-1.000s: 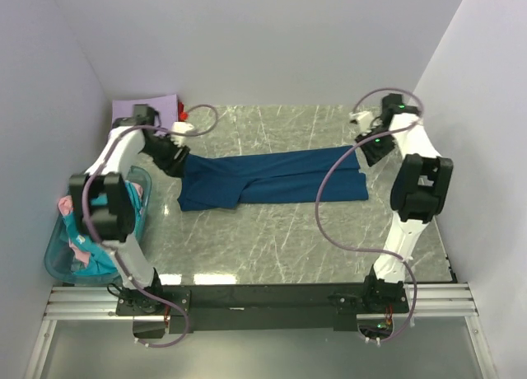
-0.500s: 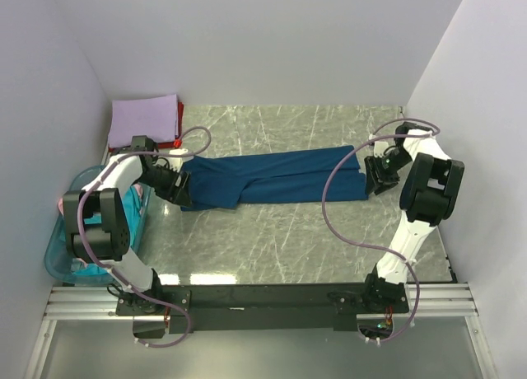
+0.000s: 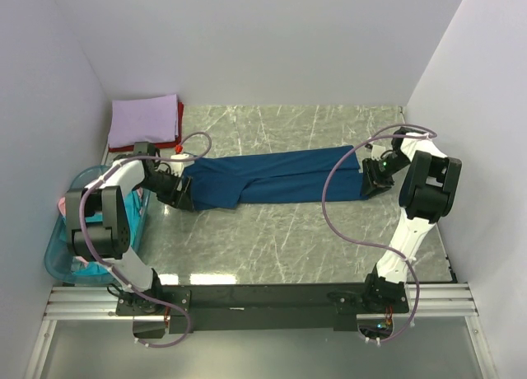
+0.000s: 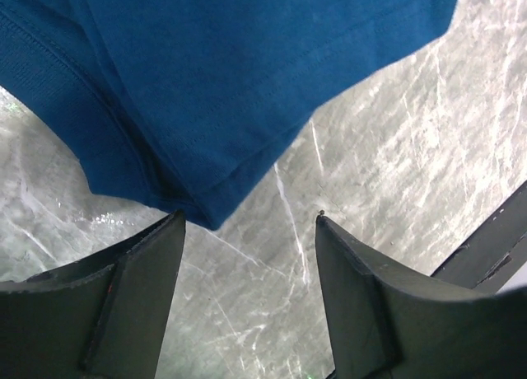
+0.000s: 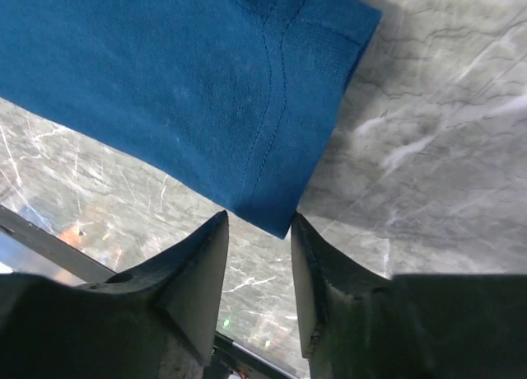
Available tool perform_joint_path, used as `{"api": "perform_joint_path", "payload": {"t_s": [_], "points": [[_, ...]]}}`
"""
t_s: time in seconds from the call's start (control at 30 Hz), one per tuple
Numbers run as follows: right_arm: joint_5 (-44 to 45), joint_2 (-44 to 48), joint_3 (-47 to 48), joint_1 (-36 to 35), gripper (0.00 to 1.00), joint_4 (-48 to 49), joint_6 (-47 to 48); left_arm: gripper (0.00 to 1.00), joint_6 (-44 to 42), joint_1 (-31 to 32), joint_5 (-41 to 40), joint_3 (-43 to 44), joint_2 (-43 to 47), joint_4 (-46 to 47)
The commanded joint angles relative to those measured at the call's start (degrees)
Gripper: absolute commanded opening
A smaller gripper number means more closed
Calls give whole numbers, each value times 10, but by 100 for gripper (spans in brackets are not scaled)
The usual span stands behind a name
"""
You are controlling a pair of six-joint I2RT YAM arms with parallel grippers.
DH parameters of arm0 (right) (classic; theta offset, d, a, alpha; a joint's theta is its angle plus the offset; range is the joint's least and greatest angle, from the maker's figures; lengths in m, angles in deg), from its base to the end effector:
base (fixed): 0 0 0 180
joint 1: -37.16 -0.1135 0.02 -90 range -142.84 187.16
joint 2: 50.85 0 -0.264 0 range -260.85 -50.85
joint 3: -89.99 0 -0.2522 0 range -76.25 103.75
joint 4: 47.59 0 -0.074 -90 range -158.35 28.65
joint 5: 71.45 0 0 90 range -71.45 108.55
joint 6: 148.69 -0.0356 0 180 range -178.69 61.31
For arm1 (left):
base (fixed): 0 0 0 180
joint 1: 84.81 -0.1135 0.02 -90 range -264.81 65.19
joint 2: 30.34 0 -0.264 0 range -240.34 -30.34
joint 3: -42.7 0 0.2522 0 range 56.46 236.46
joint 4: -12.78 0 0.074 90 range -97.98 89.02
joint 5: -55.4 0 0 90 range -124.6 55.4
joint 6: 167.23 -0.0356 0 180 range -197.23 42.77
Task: Fold and stack the t-shirts
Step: Fold the tshirt
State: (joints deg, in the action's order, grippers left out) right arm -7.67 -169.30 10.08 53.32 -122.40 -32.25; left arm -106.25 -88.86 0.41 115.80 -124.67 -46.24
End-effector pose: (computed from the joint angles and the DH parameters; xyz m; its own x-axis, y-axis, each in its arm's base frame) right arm 0.3687 -0.0905 0.1604 -0.9803 -0.1318 -0.1469 -0.1824 0.8892 0.4196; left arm 0.2932 0.0003 0.1838 -0.8407 0.3388 -0.4224 0.5111 0.7542 -0.4123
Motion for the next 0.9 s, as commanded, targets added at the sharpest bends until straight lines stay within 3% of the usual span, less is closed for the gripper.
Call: {"api": "perform_joint_path", "payload": {"t_s": [0.0, 0.33, 0.6, 0.8, 0.87], "points": [[-15, -1, -3, 0, 42, 4, -2, 69, 7, -3, 18, 10, -12, 18], [-17, -6, 7, 0, 27, -5, 3, 51, -5, -2, 19, 35, -27, 5], [-17, -5, 24, 1, 17, -13, 1, 47, -4, -3, 22, 47, -17, 1], [-9, -6, 31, 1, 1, -15, 5, 24, -10, -6, 24, 54, -27, -7], [-5, -5, 35, 1, 0, -17, 6, 14, -17, -8, 23, 59, -28, -21]]}}
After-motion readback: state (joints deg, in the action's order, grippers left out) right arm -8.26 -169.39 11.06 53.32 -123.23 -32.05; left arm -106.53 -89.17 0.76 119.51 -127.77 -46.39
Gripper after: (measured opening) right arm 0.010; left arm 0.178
